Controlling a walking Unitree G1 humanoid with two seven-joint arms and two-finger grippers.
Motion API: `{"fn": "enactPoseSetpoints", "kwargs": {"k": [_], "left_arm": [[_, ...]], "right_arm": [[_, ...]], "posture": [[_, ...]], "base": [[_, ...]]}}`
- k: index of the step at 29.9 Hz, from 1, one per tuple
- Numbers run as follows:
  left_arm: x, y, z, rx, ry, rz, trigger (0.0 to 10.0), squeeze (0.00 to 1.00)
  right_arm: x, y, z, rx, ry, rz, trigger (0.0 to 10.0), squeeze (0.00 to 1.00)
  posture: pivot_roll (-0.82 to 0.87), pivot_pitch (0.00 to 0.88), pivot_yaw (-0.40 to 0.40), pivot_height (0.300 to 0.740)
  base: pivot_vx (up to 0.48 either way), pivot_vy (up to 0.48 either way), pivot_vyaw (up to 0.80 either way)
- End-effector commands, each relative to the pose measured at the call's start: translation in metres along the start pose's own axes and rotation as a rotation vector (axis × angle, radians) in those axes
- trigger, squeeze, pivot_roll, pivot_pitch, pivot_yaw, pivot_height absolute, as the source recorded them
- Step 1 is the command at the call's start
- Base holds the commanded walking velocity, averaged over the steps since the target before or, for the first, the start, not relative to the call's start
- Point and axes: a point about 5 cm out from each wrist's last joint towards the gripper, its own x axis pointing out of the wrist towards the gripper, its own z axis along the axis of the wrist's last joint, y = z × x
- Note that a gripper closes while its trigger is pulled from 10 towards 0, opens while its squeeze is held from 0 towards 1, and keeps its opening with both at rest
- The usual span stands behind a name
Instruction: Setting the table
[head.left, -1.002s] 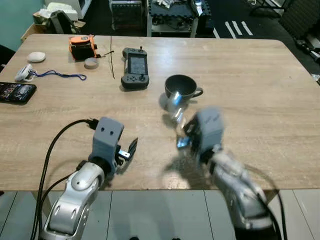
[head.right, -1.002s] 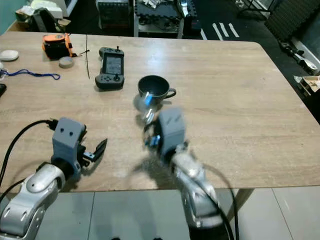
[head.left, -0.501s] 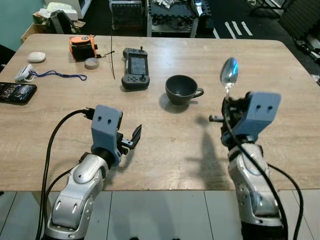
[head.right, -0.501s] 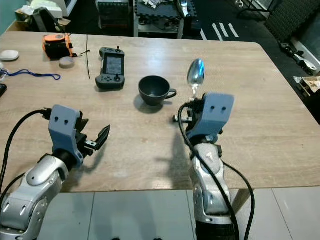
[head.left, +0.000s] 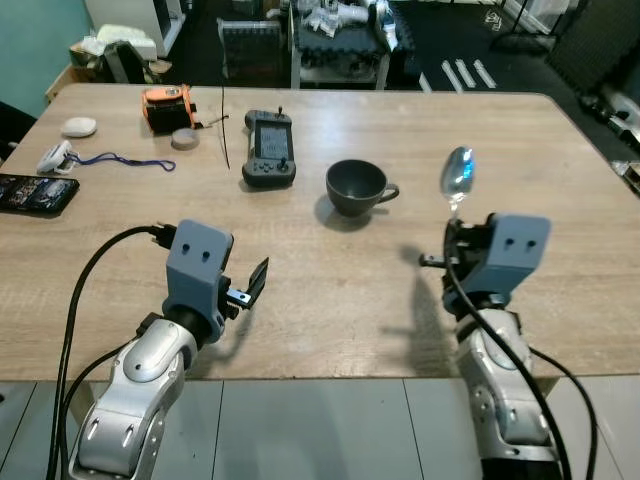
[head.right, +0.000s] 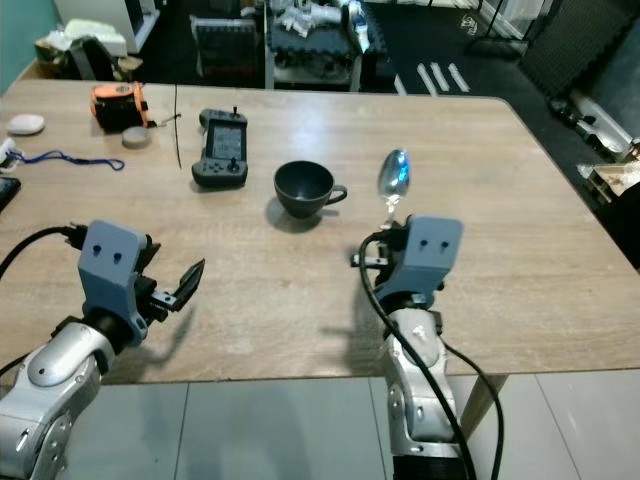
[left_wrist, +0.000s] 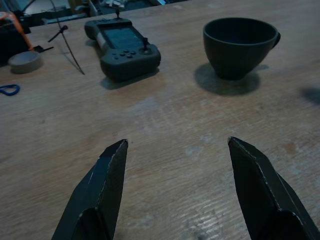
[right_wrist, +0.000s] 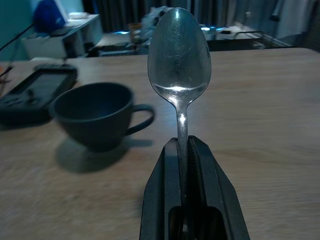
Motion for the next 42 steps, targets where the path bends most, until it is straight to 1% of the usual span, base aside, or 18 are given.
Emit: {"fn": "enactPoseSetpoints", "kwargs": {"k": [1, 2, 3, 4, 5, 11, 14, 19, 30, 42], "left_arm": [[-0.005, 0.002, -0.005, -0.009, 0.017, 0.027, 10.0, 0.0], [-0.005, 0.002, -0.005, -0.009, 0.017, 0.027, 10.0, 0.0], [-0.007, 0.003, -0.005, -0.026, 0.012, 0.044, 10.0, 0.0], [-0.007, 0.003, -0.005, -0.026, 0.012, 0.044, 10.0, 0.0], [-0.007, 0.002, -0.005, -0.029, 0.013, 0.048, 10.0, 0.0], [-0.002, 0.003, -0.007, -0.044, 0.02, 0.068, 10.0, 0.0], [0.002, 0.005, -0.007, -0.075, 0.017, 0.092, 10.0, 0.0], [0.004, 0.004, -0.007, -0.079, 0.013, 0.093, 10.0, 0.0], [0.007, 0.002, -0.007, -0.086, 0.009, 0.099, 10.0, 0.0], [0.007, 0.002, -0.007, -0.085, 0.001, 0.093, 10.0, 0.0]], "right_arm": [[0.0, 0.005, -0.004, 0.015, 0.005, 0.028, 10.0, 0.0], [0.0, 0.005, -0.004, 0.015, 0.005, 0.028, 10.0, 0.0], [0.002, 0.013, -0.006, 0.026, 0.009, 0.066, 10.0, 0.0], [0.002, 0.013, -0.006, 0.026, 0.009, 0.066, 10.0, 0.0], [0.003, 0.017, -0.008, 0.028, 0.011, 0.088, 10.0, 0.0], [0.001, 0.024, -0.01, 0.038, 0.008, 0.115, 10.0, 0.0], [-0.002, 0.023, -0.012, 0.033, 0.014, 0.115, 10.0, 0.0], [-0.003, 0.018, -0.014, 0.022, 0.018, 0.104, 10.0, 0.0], [-0.002, 0.016, -0.015, 0.017, 0.017, 0.103, 10.0, 0.0], [-0.002, 0.012, -0.017, 0.009, 0.023, 0.089, 10.0, 0.0]], "posture": [[0.13, 0.128, 0.017, 0.74], [0.13, 0.128, 0.017, 0.74], [0.14, 0.124, 0.015, 0.74], [0.14, 0.124, 0.015, 0.74], [0.14, 0.12, 0.018, 0.74], [0.13, 0.121, 0.022, 0.74], [0.12, 0.121, 0.023, 0.74], [0.11, 0.121, 0.023, 0.74], [0.1, 0.121, 0.022, 0.74], [0.1, 0.12, 0.027, 0.74]], "base": [[0.0, 0.0, 0.0], [0.0, 0.0, 0.0], [0.0, 0.0, 0.0], [0.0, 0.0, 0.0], [0.0, 0.0, 0.0], [0.0, 0.0, 0.0], [0.0, 0.0, 0.0], [0.0, 0.0, 0.0], [0.0, 0.0, 0.0], [-0.322, 0.0, 0.0]]}}
